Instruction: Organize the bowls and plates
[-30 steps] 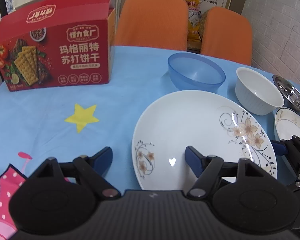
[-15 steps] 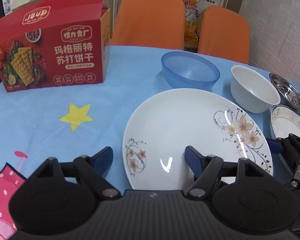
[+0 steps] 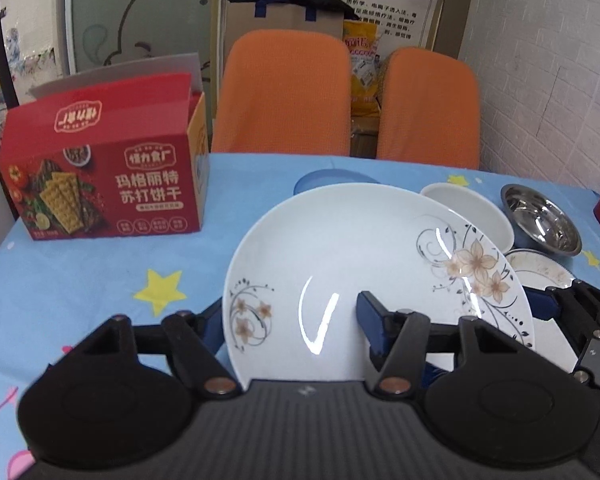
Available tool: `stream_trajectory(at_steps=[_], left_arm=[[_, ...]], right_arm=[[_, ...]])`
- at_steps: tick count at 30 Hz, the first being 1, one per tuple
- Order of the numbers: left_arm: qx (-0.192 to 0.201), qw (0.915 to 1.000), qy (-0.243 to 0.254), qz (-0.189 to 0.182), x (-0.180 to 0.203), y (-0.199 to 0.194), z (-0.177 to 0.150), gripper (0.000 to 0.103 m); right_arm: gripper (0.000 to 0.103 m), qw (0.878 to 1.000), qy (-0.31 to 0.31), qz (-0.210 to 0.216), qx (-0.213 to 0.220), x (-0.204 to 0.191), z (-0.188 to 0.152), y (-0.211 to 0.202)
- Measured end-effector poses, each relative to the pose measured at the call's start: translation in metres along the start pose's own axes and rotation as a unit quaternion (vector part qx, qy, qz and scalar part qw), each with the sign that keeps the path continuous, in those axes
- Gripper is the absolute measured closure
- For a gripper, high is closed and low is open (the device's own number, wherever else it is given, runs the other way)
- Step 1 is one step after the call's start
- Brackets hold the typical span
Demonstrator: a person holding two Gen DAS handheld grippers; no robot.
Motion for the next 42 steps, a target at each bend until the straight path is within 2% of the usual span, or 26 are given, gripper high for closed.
stream_trajectory(at_steps=[4, 8, 16, 20, 23, 25, 31, 34, 35, 37, 42], left_arm=[[0.009, 0.9999, -0.003, -0.007, 0.003, -0.025, -0.007, 0.044], [0.008, 0.9999, -0.007, -0.012, 0.005, -0.052, -0.026, 0.044], [-0.018, 0.9997, -0.010, -0.016, 0.008, -0.094, -0.094, 0.044], [-0.036, 0.9993, -0.008, -0.003, 0.008, -0.101, -0.124, 0.044], [-0.041, 0.9991, -0.008, 0.000, 0.005, -0.101, -0.133, 0.044], [-0.043, 0.9990, -0.010, 0.005, 0.002, -0.098, -0.136, 0.044], [-0.052, 0.9978, -0.039, -0.014, -0.009, -0.091, -0.136, 0.044], [-0.027, 0.9985, -0.043, -0.022, -0.012, -0.101, -0.133, 0.040], [-0.013, 0.9988, -0.041, -0.022, -0.013, -0.107, -0.129, 0.036], [0.005, 0.9991, -0.037, -0.021, -0.013, -0.115, -0.123, 0.035], [0.014, 0.9989, -0.036, -0.025, -0.010, -0.120, -0.114, 0.030]], right_arm=[[0.014, 1.000, -0.004, -0.004, 0.013, -0.007, 0.003, -0.027], [0.014, 1.000, 0.004, -0.005, 0.017, -0.015, -0.008, -0.053], [0.013, 1.000, 0.019, -0.007, 0.001, -0.041, -0.059, -0.105], [0.013, 0.999, 0.034, -0.003, -0.022, -0.050, -0.088, -0.114], [0.013, 0.999, 0.037, 0.000, -0.032, -0.054, -0.098, -0.112], [0.013, 0.999, 0.033, 0.003, -0.034, -0.056, -0.102, -0.107], [0.013, 0.999, 0.001, 0.001, -0.037, -0.061, -0.104, -0.097], [0.015, 0.999, 0.016, 0.008, -0.041, -0.052, -0.106, -0.097], [0.015, 0.999, 0.026, 0.006, -0.031, -0.047, -0.105, -0.101], [0.015, 0.999, 0.038, 0.001, -0.018, -0.041, -0.102, -0.107], [0.015, 0.998, 0.063, 0.003, 0.006, -0.028, -0.096, -0.123]])
Point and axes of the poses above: each gripper's, at about its wrist camera, not at the fingertips, and y roughly the way its jaws point, x to its right, z to its top, the point moved 2 cm from there along y, roughly the way its jaws point, and after that the axes turned 3 degrees about x, right-handed, at the moved point
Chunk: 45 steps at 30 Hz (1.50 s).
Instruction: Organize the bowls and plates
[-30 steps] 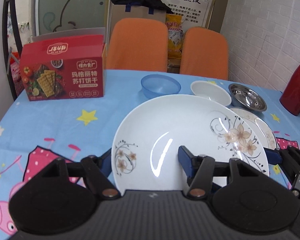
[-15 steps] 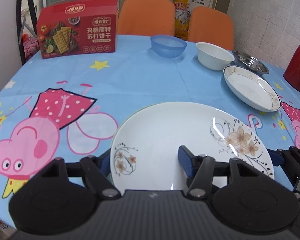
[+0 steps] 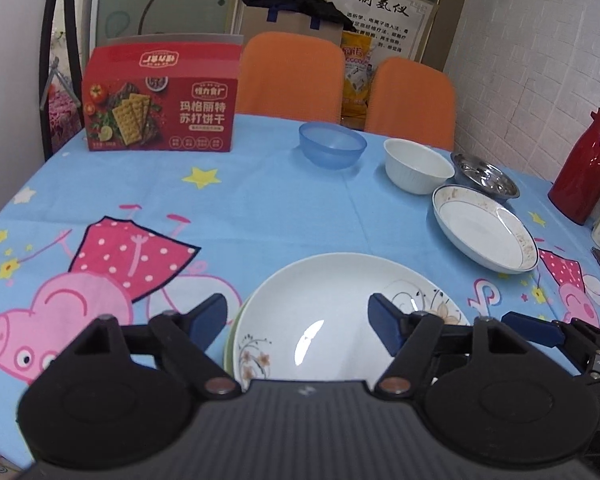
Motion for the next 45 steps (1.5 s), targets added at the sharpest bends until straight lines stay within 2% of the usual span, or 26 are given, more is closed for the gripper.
stream_trajectory(at_steps=[10, 19, 27, 34, 39, 45], left_arm=[[-0.029, 0.9989, 0.034, -0.015, 0.038, 0.019, -0.003, 0.028], [-0.042, 0.9966, 0.069, -0.020, 0.074, 0.043, 0.013, 0.028], [-0.053, 0.9922, 0.110, -0.024, 0.107, 0.074, 0.035, 0.027], [-0.057, 0.9872, 0.147, -0.021, 0.130, 0.100, 0.053, 0.027], [-0.089, 0.9862, 0.129, -0.053, 0.138, 0.127, 0.066, 0.027], [-0.125, 0.9847, 0.090, -0.081, 0.148, 0.172, 0.082, 0.027]], right_arm=[[0.014, 0.999, 0.035, -0.033, -0.004, 0.040, -0.006, -0.010], [0.014, 0.994, 0.079, -0.079, 0.007, 0.097, -0.003, -0.017], [0.014, 0.986, 0.113, -0.115, 0.038, 0.155, 0.017, -0.018], [0.014, 0.982, 0.120, -0.132, 0.058, 0.191, 0.040, -0.006], [0.014, 0.984, 0.116, -0.127, 0.052, 0.209, 0.054, 0.018], [0.014, 0.989, 0.099, -0.110, 0.026, 0.207, 0.056, 0.038]])
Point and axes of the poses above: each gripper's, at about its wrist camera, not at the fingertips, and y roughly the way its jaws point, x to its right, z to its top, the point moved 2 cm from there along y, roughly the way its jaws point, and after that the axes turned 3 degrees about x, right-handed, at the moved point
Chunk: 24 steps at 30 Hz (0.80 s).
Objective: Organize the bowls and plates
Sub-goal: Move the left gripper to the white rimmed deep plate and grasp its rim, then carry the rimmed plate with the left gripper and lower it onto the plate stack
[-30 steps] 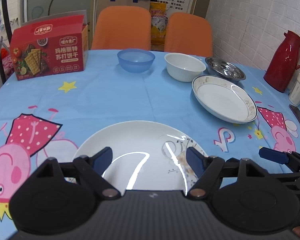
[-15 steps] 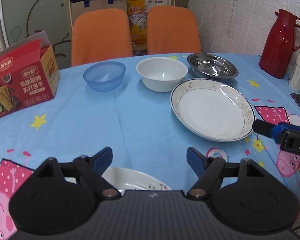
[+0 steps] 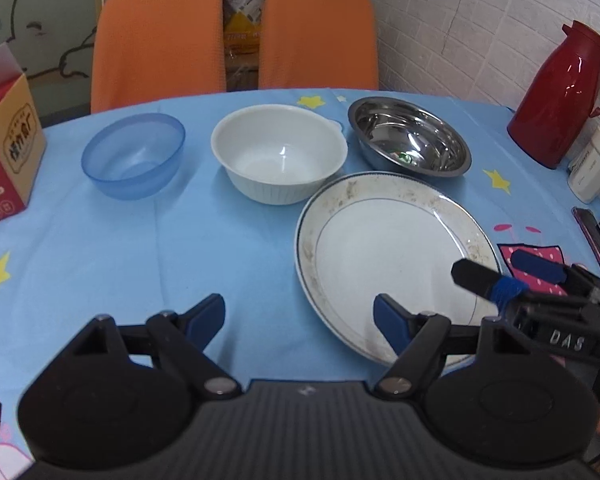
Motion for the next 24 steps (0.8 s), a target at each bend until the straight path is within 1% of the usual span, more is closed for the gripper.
stream_trajectory(at_steps=[4, 7, 10, 14, 16, 18, 24], left_arm=[[-0.018, 0.9998, -0.011, -0.003, 0.000, 0.030, 0.011, 0.027], [-0.030, 0.9995, -0.010, 0.010, 0.001, 0.047, 0.014, 0.027], [-0.029, 0.9994, -0.004, 0.017, 0.003, 0.057, 0.016, 0.027], [-0.018, 0.9994, 0.009, 0.027, 0.006, 0.060, 0.014, 0.027], [-0.014, 0.9995, 0.008, 0.027, 0.006, 0.060, 0.014, 0.027], [-0.012, 0.9995, 0.006, 0.028, 0.006, 0.060, 0.014, 0.027], [-0.006, 0.9995, 0.004, 0.030, 0.007, 0.058, 0.011, 0.027]], right_arm=[[0.014, 1.000, -0.017, -0.006, -0.014, -0.003, -0.003, 0.010], [0.014, 0.999, -0.025, -0.021, -0.027, -0.003, -0.004, 0.023], [0.014, 0.998, -0.034, -0.018, -0.042, -0.006, -0.007, 0.033], [0.014, 0.997, -0.061, -0.029, -0.044, -0.014, -0.009, 0.037], [0.013, 0.996, -0.066, -0.030, -0.044, -0.014, -0.010, 0.037], [0.013, 0.994, -0.087, -0.039, -0.046, -0.017, -0.013, 0.039], [0.012, 0.994, -0.083, -0.045, -0.051, -0.018, -0.012, 0.040]])
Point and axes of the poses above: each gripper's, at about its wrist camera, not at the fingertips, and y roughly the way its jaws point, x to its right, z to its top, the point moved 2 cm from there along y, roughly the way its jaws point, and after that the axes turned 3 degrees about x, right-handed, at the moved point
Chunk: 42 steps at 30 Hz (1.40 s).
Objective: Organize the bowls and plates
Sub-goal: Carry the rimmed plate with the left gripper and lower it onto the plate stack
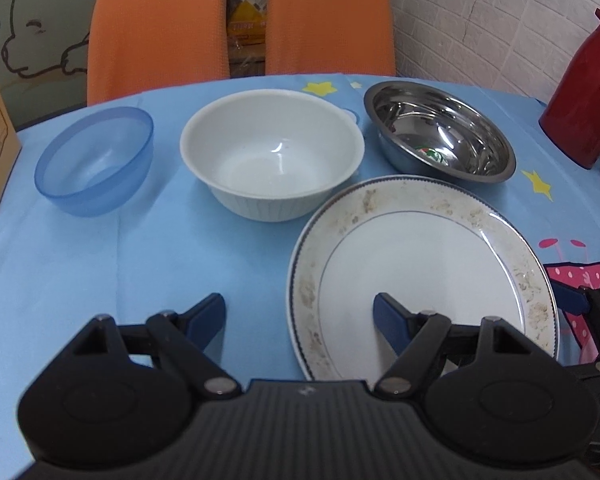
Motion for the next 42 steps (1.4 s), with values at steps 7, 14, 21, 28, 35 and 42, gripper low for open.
stream_trajectory(at_steps=[7, 14, 21, 28, 35, 42], left_arm=[[-0.002, 0.9999, 0.009, -0.009, 0.007, -0.001, -0.002, 0.027], [0.005, 0.9994, 0.026, -0.023, 0.023, -0.002, -0.001, 0.048], [-0.005, 0.9997, 0.012, -0.019, 0.023, -0.008, -0.004, 0.049], [0.019, 0.9994, 0.024, -0.017, 0.025, -0.042, -0.014, 0.050], [0.050, 0.9984, 0.014, -0.020, 0.015, -0.095, -0.028, 0.050], [0.083, 0.9964, -0.014, -0.011, -0.018, -0.157, -0.053, 0.050]], right_arm=[[0.012, 1.000, -0.010, 0.015, 0.001, -0.010, -0.001, -0.001], [0.012, 1.000, -0.010, 0.013, 0.005, -0.017, 0.000, 0.001], [0.013, 1.000, 0.015, 0.018, 0.007, -0.017, -0.003, -0.011], [0.013, 0.999, 0.021, 0.009, 0.029, -0.029, -0.008, -0.039], [0.013, 0.998, 0.009, 0.010, 0.057, -0.050, -0.004, -0.080], [0.013, 0.996, -0.022, 0.028, 0.084, -0.090, -0.004, -0.122]])
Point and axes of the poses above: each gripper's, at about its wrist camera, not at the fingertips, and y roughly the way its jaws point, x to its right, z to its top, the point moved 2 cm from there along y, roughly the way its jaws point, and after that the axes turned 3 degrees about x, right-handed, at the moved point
